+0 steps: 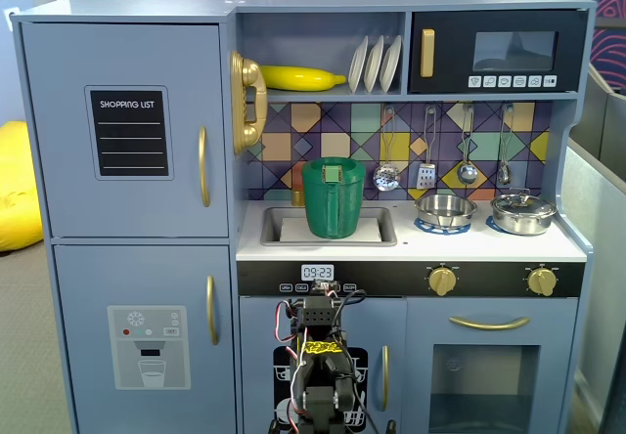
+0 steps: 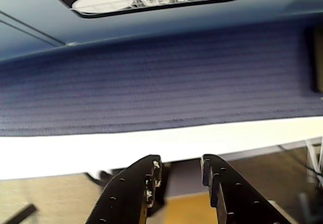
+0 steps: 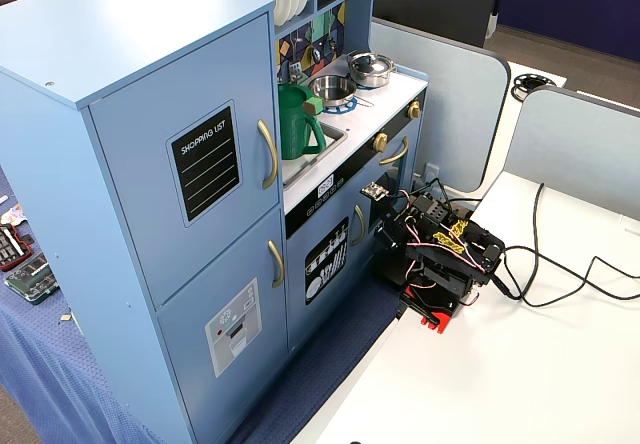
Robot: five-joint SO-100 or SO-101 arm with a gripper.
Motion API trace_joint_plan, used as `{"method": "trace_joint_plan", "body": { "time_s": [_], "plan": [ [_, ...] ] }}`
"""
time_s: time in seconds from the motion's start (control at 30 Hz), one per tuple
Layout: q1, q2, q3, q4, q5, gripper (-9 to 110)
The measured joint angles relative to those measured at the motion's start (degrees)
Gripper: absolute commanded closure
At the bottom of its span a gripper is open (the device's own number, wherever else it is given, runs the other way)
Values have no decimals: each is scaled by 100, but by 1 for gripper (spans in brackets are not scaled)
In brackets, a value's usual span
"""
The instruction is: Open the left cabinet door
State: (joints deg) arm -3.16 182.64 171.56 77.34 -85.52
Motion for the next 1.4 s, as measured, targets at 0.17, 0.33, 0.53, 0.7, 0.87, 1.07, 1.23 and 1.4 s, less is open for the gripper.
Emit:
{"method": "trace_joint_plan", "body": {
  "time_s": [0.17,0.33,0.53,0.7,0.87,1.07,1.23,1.4],
  "plan": [
    [-809,-26,-123,-396,-220,101],
    [-1485,-457,-800,-1951,-993,101],
    [-2303,-1547,-2303,-3691,-1204,98],
    [-2760,-2531,-3647,-4860,-1063,89],
    [-2962,-3270,-4562,-5432,-1055,83],
    [-3138,-3779,-5089,-5906,-1055,82],
    [-3199,-4254,-5563,-6091,-1081,83],
    [-3384,-4790,-6073,-6223,-1195,83]
  ]
}}
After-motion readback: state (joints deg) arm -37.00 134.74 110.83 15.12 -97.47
